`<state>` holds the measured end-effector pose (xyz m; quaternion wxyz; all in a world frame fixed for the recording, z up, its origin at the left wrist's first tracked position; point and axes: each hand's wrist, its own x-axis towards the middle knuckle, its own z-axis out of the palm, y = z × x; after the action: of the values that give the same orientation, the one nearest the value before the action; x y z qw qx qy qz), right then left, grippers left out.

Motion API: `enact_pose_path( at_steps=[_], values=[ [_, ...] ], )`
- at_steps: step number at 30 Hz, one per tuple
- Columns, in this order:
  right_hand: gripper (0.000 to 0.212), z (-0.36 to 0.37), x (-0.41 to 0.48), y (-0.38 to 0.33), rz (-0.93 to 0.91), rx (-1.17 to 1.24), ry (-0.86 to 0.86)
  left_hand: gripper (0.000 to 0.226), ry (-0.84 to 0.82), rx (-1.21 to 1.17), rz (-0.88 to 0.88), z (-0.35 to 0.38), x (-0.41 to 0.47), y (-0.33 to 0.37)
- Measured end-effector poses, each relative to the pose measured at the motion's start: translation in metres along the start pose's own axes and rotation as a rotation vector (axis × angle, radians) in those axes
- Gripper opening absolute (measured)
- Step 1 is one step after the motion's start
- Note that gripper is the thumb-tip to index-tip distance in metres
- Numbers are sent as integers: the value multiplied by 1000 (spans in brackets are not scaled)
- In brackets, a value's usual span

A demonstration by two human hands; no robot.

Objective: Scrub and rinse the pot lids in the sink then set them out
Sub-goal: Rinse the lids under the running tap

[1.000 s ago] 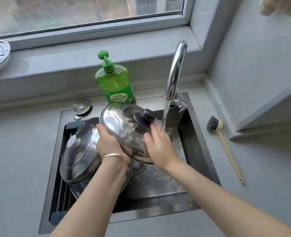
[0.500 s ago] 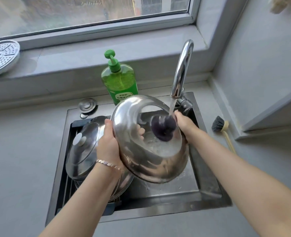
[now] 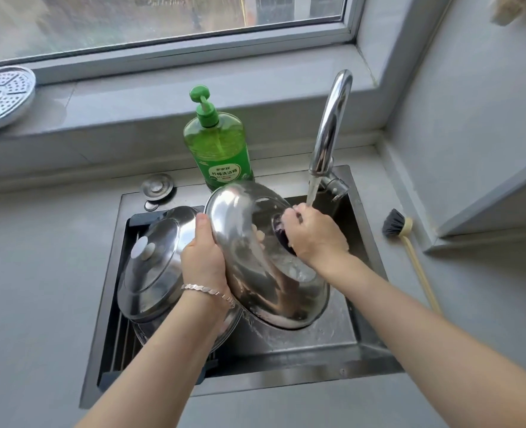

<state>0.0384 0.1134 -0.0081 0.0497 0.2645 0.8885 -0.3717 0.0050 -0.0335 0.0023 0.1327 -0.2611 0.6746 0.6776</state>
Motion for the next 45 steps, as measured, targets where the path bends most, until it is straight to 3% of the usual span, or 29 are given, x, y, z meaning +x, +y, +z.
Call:
enact_pose_path(
  at_steps=[4, 6, 8, 9, 13, 17, 19, 22, 26, 30, 32, 34, 38, 42, 45],
  values=[
    [31, 7, 22, 1, 274, 251, -257, 50, 8, 15, -8, -4, 0, -3],
    [24, 7, 20, 6, 399, 413, -273, 48, 16, 0, -23, -4, -1, -6],
    [27, 5, 14, 14, 380, 518, -266, 50, -4, -27, -54, -4, 0, -12],
    [29, 4, 10, 19, 331, 490, -251, 50, -3, -17, -74, -3, -2, -14],
    [39, -14, -14, 27, 15, -88, -146, 52, 54, 3, -206, 16, -2, -20],
    [93, -32, -67, 19, -197, -143, -431, 56, 23, -48, -320, 45, -8, -16],
    [91, -29, -77, 28, -284, -357, -379, 57, -24, -26, -345, 57, -14, -11],
    [62, -25, -67, 48, -297, -483, -59, 44, -291, -162, -396, 64, -28, -4],
    [32, -38, -38, 78, 16, -64, 82, 32, -454, 92, -321, 52, -22, -22],
    [27, -41, -28, 114, 219, 199, 75, 11, -450, 487, -388, 20, -13, -56],
    [24, -47, -33, 122, 312, 357, 82, 34, -415, 623, -385, 7, -12, -69],
    [31, -55, -38, 128, 435, 545, 57, 44, -357, 587, -402, -1, -14, -71],
    [24, -39, -45, 136, 612, 851, -120, 51, -414, 142, -489, -4, -12, -51],
    [28, 0, -51, 126, 727, 1072, -234, 44, -425, 297, -86, -10, -14, -19],
    [25, 22, -51, 105, 659, 1257, -215, 31, -426, 328, 146, -19, -13, -7]
  ],
)
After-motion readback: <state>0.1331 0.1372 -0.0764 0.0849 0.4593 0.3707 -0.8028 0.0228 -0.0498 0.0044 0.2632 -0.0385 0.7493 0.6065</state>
